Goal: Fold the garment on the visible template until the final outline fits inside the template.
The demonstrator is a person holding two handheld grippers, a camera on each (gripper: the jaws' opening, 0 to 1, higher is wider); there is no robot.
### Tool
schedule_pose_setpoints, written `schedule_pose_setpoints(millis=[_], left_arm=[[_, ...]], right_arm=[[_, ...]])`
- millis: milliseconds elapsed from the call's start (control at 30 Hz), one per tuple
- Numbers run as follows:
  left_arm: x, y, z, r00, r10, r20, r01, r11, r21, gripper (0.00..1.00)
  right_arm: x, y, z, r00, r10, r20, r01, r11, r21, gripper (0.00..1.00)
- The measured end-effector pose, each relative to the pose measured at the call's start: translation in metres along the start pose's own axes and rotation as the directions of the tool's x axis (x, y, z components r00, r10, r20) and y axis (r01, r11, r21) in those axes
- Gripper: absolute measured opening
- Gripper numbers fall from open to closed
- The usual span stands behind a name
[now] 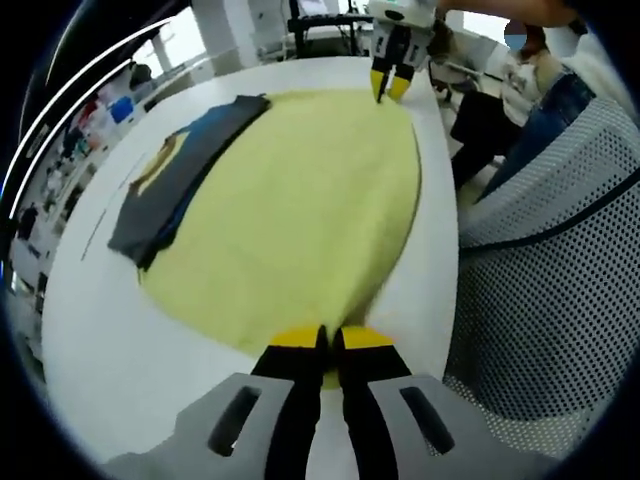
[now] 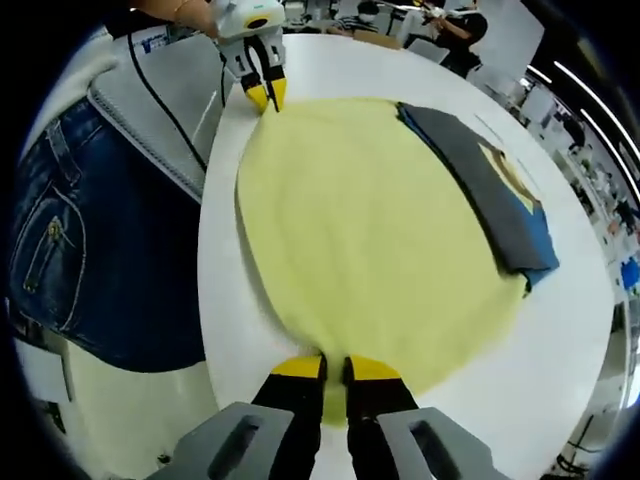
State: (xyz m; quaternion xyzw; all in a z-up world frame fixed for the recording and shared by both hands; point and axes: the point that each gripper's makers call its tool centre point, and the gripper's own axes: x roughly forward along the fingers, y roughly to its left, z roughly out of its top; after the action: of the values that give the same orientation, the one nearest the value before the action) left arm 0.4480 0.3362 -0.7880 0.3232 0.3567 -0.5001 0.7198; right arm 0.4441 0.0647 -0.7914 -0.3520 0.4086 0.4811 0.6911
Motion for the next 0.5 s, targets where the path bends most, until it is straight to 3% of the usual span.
schedule_pose_setpoints(millis=[500], left_arm=[[-0.014, 0.004, 0.006, 0.999, 0.001, 0.042, 0.002, 0.998, -0.069, 0.0]], right_arm=[[-0.014, 0.002, 0.004, 1.0, 0.011, 0.029, -0.013, 0.998, 0.062, 0.0]])
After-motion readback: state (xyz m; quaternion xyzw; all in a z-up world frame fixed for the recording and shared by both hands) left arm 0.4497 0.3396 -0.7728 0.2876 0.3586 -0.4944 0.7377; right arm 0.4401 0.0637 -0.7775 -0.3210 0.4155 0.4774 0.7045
